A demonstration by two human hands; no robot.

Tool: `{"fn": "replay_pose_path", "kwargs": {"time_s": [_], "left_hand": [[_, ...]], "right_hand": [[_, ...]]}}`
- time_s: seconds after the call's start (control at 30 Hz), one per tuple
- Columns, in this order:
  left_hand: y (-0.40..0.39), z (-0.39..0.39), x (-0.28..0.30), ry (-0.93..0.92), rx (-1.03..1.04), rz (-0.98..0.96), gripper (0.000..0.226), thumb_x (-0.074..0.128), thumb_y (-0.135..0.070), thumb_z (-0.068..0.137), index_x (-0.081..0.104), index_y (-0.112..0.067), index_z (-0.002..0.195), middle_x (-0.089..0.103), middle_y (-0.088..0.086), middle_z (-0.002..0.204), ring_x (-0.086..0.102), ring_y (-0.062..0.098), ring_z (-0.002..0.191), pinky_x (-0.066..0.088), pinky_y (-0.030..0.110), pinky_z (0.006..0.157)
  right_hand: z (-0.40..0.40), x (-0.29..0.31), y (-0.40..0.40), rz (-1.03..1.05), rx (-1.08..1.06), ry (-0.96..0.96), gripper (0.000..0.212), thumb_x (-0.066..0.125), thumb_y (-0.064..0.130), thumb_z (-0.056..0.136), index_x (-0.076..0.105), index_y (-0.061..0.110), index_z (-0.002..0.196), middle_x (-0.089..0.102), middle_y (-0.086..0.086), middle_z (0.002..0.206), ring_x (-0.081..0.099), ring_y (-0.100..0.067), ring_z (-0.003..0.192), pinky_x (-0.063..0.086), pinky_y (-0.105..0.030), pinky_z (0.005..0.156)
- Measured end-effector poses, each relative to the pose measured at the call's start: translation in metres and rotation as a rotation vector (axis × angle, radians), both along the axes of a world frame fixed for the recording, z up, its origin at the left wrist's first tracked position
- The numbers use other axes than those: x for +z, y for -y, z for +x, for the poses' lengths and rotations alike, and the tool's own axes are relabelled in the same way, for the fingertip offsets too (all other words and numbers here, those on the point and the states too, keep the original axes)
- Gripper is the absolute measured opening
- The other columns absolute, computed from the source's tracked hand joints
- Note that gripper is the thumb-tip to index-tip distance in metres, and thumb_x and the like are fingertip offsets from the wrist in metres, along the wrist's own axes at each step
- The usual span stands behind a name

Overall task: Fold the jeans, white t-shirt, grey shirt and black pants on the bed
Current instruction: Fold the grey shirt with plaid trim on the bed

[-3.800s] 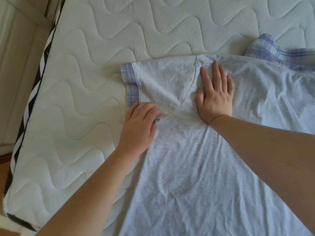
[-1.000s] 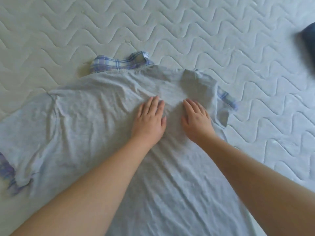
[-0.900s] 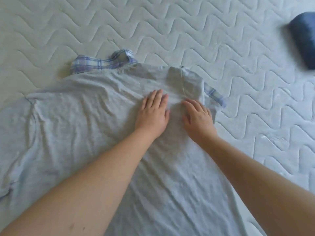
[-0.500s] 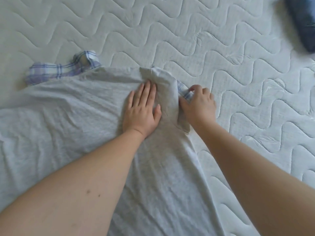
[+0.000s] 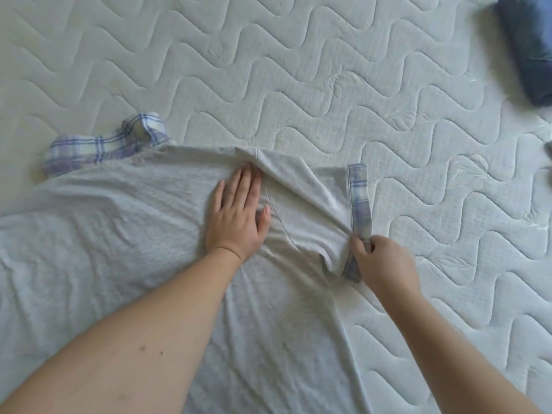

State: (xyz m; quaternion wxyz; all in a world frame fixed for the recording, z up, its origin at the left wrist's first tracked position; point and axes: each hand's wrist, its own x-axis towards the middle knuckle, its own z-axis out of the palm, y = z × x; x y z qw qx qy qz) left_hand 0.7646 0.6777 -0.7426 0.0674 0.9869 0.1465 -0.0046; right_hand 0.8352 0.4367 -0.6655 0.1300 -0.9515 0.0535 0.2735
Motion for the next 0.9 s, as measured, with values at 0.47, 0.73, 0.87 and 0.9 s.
{"fn": "replay_pose_path", "kwargs": {"time_s": [0.47, 0.73, 0.87, 0.9], "left_hand": [[-0.002, 0.000, -0.003, -0.052, -0.008, -0.016, 0.068, 0.024, -0.047, 0.097, 0.023, -0.013, 0.155, 0.022, 0.007, 0.162, 0.015, 0.021, 0.151, 0.012, 0.049, 0.121], [-0.002, 0.000, -0.002, -0.049, -0.019, -0.033, 0.068, 0.025, -0.045, 0.096, 0.021, -0.012, 0.156, 0.016, 0.008, 0.164, 0.012, 0.022, 0.152, 0.017, 0.051, 0.120], [0.000, -0.001, -0.005, -0.060, -0.021, -0.020, 0.070, 0.026, -0.045, 0.095, 0.017, -0.012, 0.156, 0.012, 0.014, 0.164, 0.007, 0.026, 0.152, 0.014, 0.051, 0.121], [-0.001, -0.001, -0.005, -0.056, -0.018, -0.020, 0.070, 0.027, -0.045, 0.095, 0.018, -0.012, 0.156, 0.013, 0.014, 0.164, 0.008, 0.027, 0.152, 0.015, 0.051, 0.121]], "right_hand": [[0.104, -0.012, -0.127, 0.020, 0.841, 0.016, 0.042, 0.059, 0.055, 0.088, 0.058, 0.025, 0.117, 0.052, -0.003, 0.119, 0.040, -0.028, 0.115, 0.028, -0.040, 0.099], [0.125, -0.008, -0.084, 0.116, 0.453, 0.228, 0.043, 0.059, 0.064, 0.085, 0.053, 0.022, 0.076, 0.057, 0.003, 0.069, 0.055, -0.023, 0.067, 0.034, -0.030, 0.053], [0.123, -0.014, -0.066, 0.080, 0.463, 0.427, 0.038, 0.060, 0.057, 0.088, 0.063, 0.019, 0.088, 0.064, -0.002, 0.089, 0.055, -0.030, 0.095, 0.034, -0.039, 0.085], [0.120, -0.015, -0.072, 0.108, 0.483, 0.463, 0.036, 0.060, 0.055, 0.089, 0.065, 0.019, 0.093, 0.064, -0.003, 0.097, 0.053, -0.030, 0.101, 0.032, -0.041, 0.090]]}}
